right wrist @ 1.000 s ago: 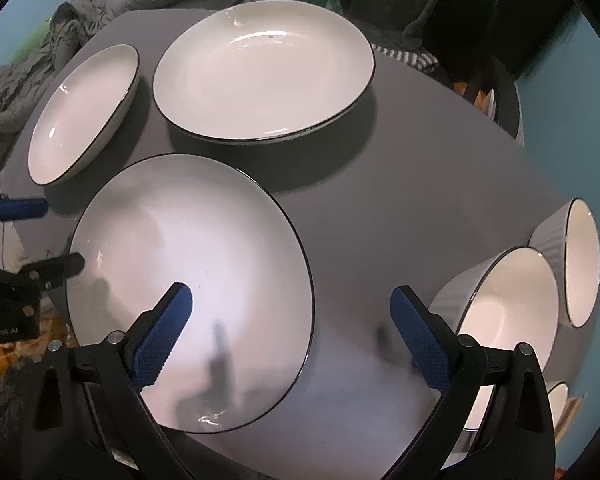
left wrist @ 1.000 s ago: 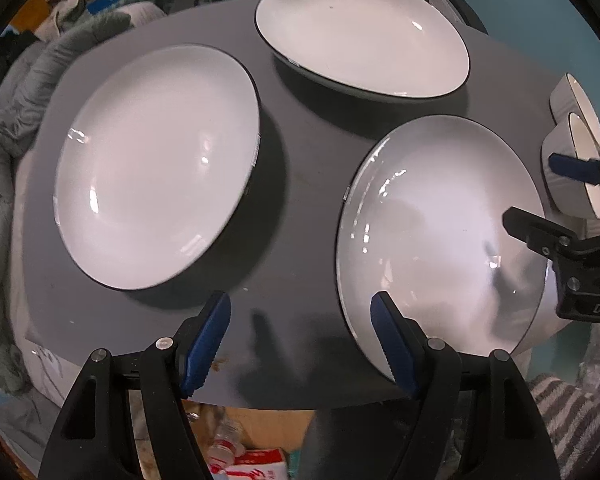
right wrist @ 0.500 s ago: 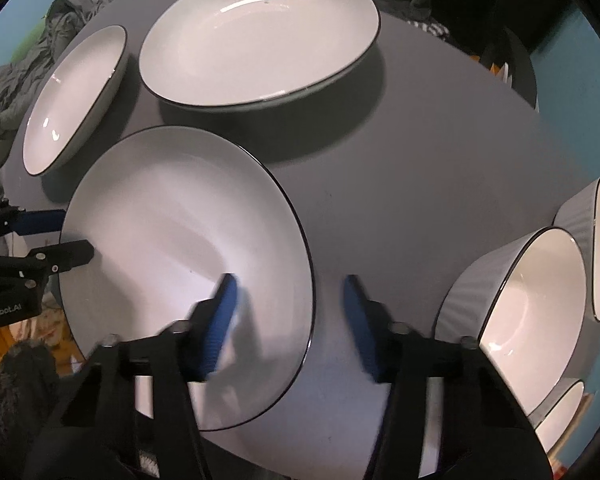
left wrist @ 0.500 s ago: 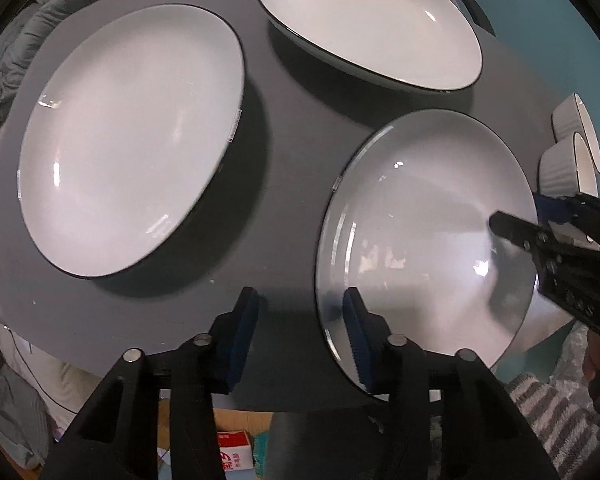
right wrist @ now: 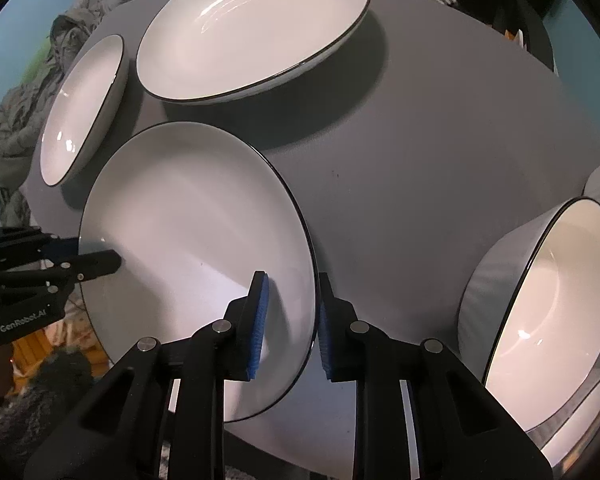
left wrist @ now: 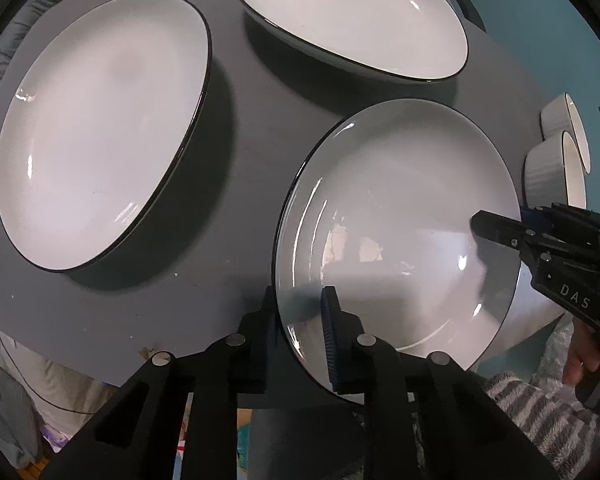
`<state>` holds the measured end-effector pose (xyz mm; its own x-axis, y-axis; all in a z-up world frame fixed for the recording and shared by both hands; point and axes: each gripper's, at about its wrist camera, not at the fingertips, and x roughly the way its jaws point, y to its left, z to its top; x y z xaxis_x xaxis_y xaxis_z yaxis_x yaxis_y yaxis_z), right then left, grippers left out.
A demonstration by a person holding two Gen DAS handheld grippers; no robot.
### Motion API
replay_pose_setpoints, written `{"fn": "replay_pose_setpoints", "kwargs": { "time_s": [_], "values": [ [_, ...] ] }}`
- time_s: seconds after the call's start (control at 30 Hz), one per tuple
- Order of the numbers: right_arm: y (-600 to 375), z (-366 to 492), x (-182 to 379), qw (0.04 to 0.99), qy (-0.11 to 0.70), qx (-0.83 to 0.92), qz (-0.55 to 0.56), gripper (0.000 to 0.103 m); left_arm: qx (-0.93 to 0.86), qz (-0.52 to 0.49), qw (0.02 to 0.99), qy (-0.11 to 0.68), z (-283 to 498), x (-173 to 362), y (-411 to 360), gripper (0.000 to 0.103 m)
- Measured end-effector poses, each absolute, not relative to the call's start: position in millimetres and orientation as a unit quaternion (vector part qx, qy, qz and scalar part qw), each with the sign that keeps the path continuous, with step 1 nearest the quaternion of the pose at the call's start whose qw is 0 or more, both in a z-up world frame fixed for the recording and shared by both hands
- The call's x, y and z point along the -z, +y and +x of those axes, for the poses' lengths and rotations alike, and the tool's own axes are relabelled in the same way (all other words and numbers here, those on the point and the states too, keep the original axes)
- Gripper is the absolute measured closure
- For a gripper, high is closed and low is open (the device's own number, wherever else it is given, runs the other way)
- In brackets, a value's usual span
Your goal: Organize plates and bowls
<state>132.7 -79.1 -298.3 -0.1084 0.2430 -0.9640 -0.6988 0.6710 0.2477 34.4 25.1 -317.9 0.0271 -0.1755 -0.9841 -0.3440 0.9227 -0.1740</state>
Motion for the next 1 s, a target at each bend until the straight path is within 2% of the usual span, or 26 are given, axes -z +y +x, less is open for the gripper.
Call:
{"fn": "replay_pose_setpoints", "kwargs": {
  "time_s": [0.7, 1.0],
  "values": [
    [-71, 169, 308, 0.612, 0.689, -0.359, -0.149, 0.084, -0.057, -0.286, 0.663, 0.689, 20, 337, 96, 0.088],
    [-69, 173, 312, 0.605, 0.704, -0.343, -0.141, 0.085, -0.055, -0.270, 0.662, 0.697, 19, 343, 112, 0.089]
  ]
}}
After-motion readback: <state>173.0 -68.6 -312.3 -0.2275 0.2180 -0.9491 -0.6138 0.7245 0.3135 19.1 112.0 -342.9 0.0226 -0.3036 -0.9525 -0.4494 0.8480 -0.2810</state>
